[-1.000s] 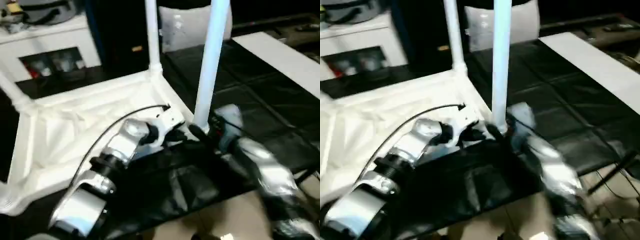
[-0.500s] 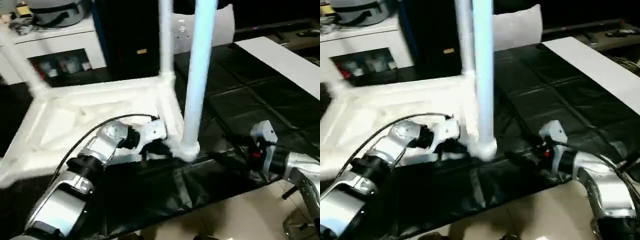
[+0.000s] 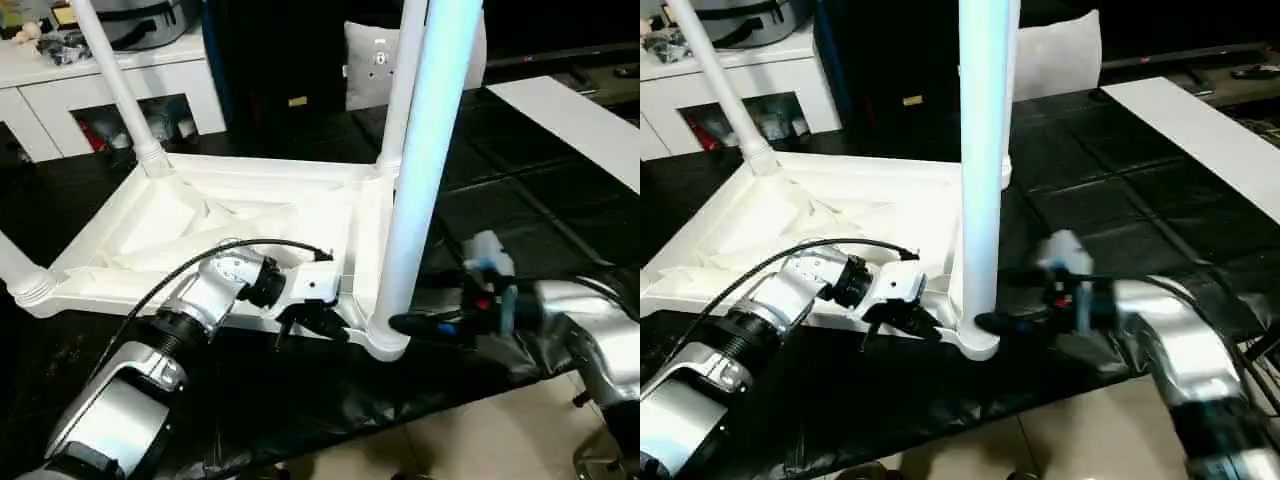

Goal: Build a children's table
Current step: Rotate leg to tighten

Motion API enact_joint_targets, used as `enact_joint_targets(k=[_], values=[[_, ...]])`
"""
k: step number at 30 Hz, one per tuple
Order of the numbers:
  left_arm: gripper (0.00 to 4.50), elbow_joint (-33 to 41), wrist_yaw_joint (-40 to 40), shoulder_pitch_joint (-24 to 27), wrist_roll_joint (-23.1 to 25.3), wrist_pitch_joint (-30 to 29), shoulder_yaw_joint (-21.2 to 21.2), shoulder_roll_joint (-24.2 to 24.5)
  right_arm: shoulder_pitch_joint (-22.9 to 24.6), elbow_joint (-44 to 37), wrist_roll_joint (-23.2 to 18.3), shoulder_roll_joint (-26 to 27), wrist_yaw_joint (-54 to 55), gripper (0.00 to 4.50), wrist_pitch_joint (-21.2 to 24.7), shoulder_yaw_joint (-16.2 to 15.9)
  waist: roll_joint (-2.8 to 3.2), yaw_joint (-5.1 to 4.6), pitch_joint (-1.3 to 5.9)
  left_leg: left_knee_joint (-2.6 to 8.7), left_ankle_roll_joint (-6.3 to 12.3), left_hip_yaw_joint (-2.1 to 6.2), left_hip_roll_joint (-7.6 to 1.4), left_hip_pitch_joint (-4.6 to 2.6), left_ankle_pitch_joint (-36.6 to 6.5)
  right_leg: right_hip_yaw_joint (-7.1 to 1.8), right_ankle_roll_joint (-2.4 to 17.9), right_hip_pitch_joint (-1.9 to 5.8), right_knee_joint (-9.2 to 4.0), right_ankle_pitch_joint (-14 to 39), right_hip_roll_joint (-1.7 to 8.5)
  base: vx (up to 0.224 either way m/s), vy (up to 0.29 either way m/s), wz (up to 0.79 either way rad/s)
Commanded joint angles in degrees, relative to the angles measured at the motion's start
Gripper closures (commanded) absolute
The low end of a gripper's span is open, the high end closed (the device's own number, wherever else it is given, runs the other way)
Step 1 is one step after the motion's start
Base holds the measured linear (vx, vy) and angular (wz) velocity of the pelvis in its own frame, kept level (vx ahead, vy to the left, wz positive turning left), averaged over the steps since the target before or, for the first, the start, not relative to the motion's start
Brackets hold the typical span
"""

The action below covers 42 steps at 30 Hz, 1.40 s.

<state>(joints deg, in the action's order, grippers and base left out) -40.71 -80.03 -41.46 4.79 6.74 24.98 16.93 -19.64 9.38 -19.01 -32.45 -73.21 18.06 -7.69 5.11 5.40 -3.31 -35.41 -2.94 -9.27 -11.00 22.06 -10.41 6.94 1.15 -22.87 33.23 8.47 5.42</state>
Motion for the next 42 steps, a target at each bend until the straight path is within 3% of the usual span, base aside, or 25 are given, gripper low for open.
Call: enact_joint_targets(k=[1,3,10,13,14,16,17,18,19,22,25,27,28,30,33,34,35,36,37,38,39,40,41,42], values=[[4.5,1.36,-1.4,-1.15,0.57,1.33,1.03,-0.05,-0.94,0.74,0.54,0.01,-0.85,1.19,-0.58,-0.71,-1.46,-0.14,4.53,4.46,4.93,0.39,-2.29,-0.87,-13.14,-2.8,9.86,2.98,-4.12,20.21,3.72,0.0,0.0,0.0],[4.5,1.56,-1.28,-1.04,0.66,1.33,1.07,-0.02,-1.99,1.9,0.84,0.51,-1.4,1.4,-0.68,-1.23,-1.7,-0.13,4.56,4.46,5.13,0.39,-2.34,-0.82,-12.98,-2.79,9.67,3.03,-4.07,20.34,3.72,0.0,0.0,0.0],[4.5,1.76,-1.3,-0.7,0.87,1.7,1.24,0.47,-3.4,3.36,0.6,0.88,-3.03,1.97,-0.61,-2.6,-1.65,-0.15,4.54,4.48,5.02,0.36,-2.35,-0.88,-13.0,-2.78,8.92,2.94,-4.22,21.73,3.68,0.0,0.0,0.0],[4.5,1.99,-1.52,-0.52,0.88,1.7,1.29,0.73,-3.58,4.03,0.77,1.48,-3.36,2.15,-0.63,-2.96,-1.48,-0.17,4.51,4.47,4.97,0.32,-2.32,-0.89,-13.23,-2.8,9.1,2.9,-4.24,21.5,3.69,0.0,0.0,0.0],[4.5,2.2,-1.65,-0.4,0.87,1.63,1.34,0.86,-3.61,4.2,0.68,1.62,-3.56,2.38,-0.3,-3.14,-1.16,-0.15,4.53,4.46,4.83,0.35,-2.3,-0.92,-13.48,-2.78,9.19,2.9,-4.21,21.63,3.7,0.0,0.0,0.0],[4.5,2.2,-1.69,-0.39,0.86,1.62,1.34,0.88,-3.59,4.24,0.63,1.62,-3.77,2.48,-0.14,-3.28,-1.4,-0.26,4.5,4.49,4.7,0.33,-2.26,-0.88,-13.81,-2.72,9.09,2.97,-4.31,21.77,3.64,0.0,0.0,0.0],[4.5,2.17,-1.71,-0.36,0.83,1.5,1.34,0.87,-3.4,4.12,0.61,1.65,-3.92,2.48,-0.09,-3.44,-1.18,-0.32,4.45,4.55,4.57,0.34,-2.29,-0.93,-14.21,-2.72,9.0,2.93,-4.42,22.05,3.59,0.0,0.0,0.0],[4.5,2.0,-1.63,-0.38,0.75,1.07,1.26,0.76,-3.11,3.94,0.4,1.81,-3.77,2.55,0.21,-3.38,-1.25,-0.33,4.5,4.55,4.53,0.35,-2.28,-0.95,-14.19,-2.72,9.01,2.96,-4.36,21.93,3.57,0.0,0.0,0.0],[4.5,2.11,-1.17,-0.28,0.52,-0.08,0.95,0.51,-2.52,3.28,-0.03,2.12,-3.23,2.56,0.87,-3.14,-0.83,-0.31,4.54,4.58,4.38,0.41,-2.31,-0.93,-14.38,-2.72,9.19,3.0,-4.32,21.36,3.56,0.0,0.0,0.0],[4.5,2.41,-0.16,-0.15,-0.05,-2.08,0.23,-0.08,-1.49,2.03,-0.65,2.73,-2.12,2.58,1.84,-2.8,-0.84,-0.29,4.5,4.63,4.23,0.43,-2.32,-0.99,-14.93,-2.72,9.54,3.04,-4.27,21.2,3.58,0.0,0.0,0.0],[4.5,2.68,5.45,-0.42,-0.15,-8.06,-1.57,-1.94,-0.43,1.32,1.08,6.22,7.03,2.59,5.4,-2.01,-0.82,-0.42,4.28,4.79,3.7,0.42,-2.23,-1.05,-15.6,-2.7,9.21,2.98,-4.46,22.71,3.51,0.0,0.0,0.0],[4.5,2.6,8.35,-0.65,-0.15,-10.19,-2.38,-3.07,-0.5,1.78,2.38,8.26,11.73,2.59,6.4,-1.48,-0.75,-1.12,3.94,4.79,2.45,0.52,-1.71,-1.37,-18.04,-2.21,7.19,2.79,-5.23,28.71,3.49,0.0,0.0,0.0],[4.5,2.62,10.47,-0.85,-0.27,-11.96,-3.06,-4.0,-0.7,2.06,3.14,9.75,14.99,2.59,7.15,-1.04,-0.41,-1.29,3.85,4.72,2.16,0.57,-1.55,-1.42,-18.73,-2.05,6.53,2.77,-5.38,30.2,3.47,0.0,0.0,0.0],[4.5,2.74,13.2,-1.13,-0.54,-14.44,-3.99,-5.26,-1.03,2.42,4.34,11.66,19.23,2.59,7.76,-0.56,-0.6,-2.19,3.55,4.67,1.33,0.65,-1.27,-1.73,-20.97,-1.53,4.38,2.53,-6.14,34.41,3.29,0.0,0.0,0.0],[4.5,2.65,19.97,-2.37,-1.05,-19.83,-6.36,-8.56,-2.63,4.46,7.32,16.4,29.89,2.59,10.36,0.91,-0.29,-4.92,3.09,4.35,0.59,1.27,-0.71,-2.11,-26.42,0.44,0.81,2.31,-7.64,39.61,2.91,0.0,0.0,0.0],[4.5,2.5,21.02,-2.59,-1.07,-20.4,-6.72,-9.01,-2.92,4.82,7.44,17.13,31.3,2.59,10.83,1.29,-0.22,-5.49,3.07,4.36,0.49,1.43,-0.74,-2.2,-27.57,0.83,0.22,2.46,-7.95,39.85,2.84,0.0,0.0,0.0],[4.5,2.2,22.75,-2.99,-1.09,-21.29,-7.31,-9.76,-3.43,5.43,7.53,18.27,33.49,2.59,11.6,1.95,-0.02,-6.66,2.98,4.44,0.65,1.78,-0.91,-2.39,-30.0,1.73,-0.72,2.72,-8.48,39.52,2.75,0.0,0.0,0.0],[4.5,1.58,26.49,-3.67,-1.04,-22.81,-8.55,-11.15,-4.92,7.5,8.46,20.66,38.98,2.59,11.5,3.08,0.38,-7.07,2.9,4.66,0.61,2.14,-1.21,-2.41,-31.79,2.25,-1.06,3.04,-8.54,38.94,2.71,0.0,0.0,0.0],[4.5,0.98,28.74,-4.14,-0.97,-23.35,-9.25,-11.94,-5.9,8.96,8.7,21.96,41.82,2.59,11.62,3.89,1.06,-8.32,2.71,5.8,0.26,3.08,-2.36,-1.56,-36.12,2.65,-1.06,4.3,-7.22,35.24,2.75,0.0,0.0,0.0],[4.5,0.57,31.05,-4.53,-0.9,-23.86,-10.04,-12.78,-6.96,10.59,9.11,23.4,45.33,2.59,11.63,5.02,1.79,-8.2,2.49,8.7,-0.59,4.47,-4.6,-0.33,-43.34,1.11,0.18,6.16,-2.39,27.3,2.43,0.0,0.0,0.0],[4.5,0.15,32.89,-4.87,-1.04,-24.07,-10.78,-13.58,-8.03,12.38,9.32,24.54,48.54,2.59,11.18,6.29,1.48,-7.2,1.97,12.55,-1.45,4.86,-6.66,1.16,-49.43,-2.01,2.12,7.34,5.24,15.95,2.1,-0.068,-0.016,-0.03],[4.5,-0.15,34.5,-5.14,-1.18,-24.12,-11.41,-14.31,-8.86,13.92,9.2,25.55,50.83,2.59,9.83,7.45,0.77,-6.85,2.15,12.7,-1.38,3.98,-6.16,0.24,-49.62,-3.17,2.04,6.7,5.49,15.35,1.98,0.035,-0.071,0.09],[4.5,-0.2,35.32,-5.3,-1.06,-23.93,-11.64,-14.78,-9.38,14.72,8.91,26.29,51.71,2.59,8.69,8.14,-2.62,-6.95,2.31,5.16,-2.47,1.55,0.06,-4.83,-40.14,-3.15,0.15,0.42,-5.16,39.9,2.79,0.035,-0.071,0.09],[4.5,-0.31,35.64,-5.49,-0.88,-23.73,-11.65,-15.05,-9.68,15.04,8.68,26.77,51.92,2.04,7.68,8.56,-4.05,-7.16,2.11,-3.93,0.92,0.04,4.23,-5.87,-20.21,-2.1,-3.06,-2.44,-10.02,59.88,5.39,0.068,-0.095,-0.05]])
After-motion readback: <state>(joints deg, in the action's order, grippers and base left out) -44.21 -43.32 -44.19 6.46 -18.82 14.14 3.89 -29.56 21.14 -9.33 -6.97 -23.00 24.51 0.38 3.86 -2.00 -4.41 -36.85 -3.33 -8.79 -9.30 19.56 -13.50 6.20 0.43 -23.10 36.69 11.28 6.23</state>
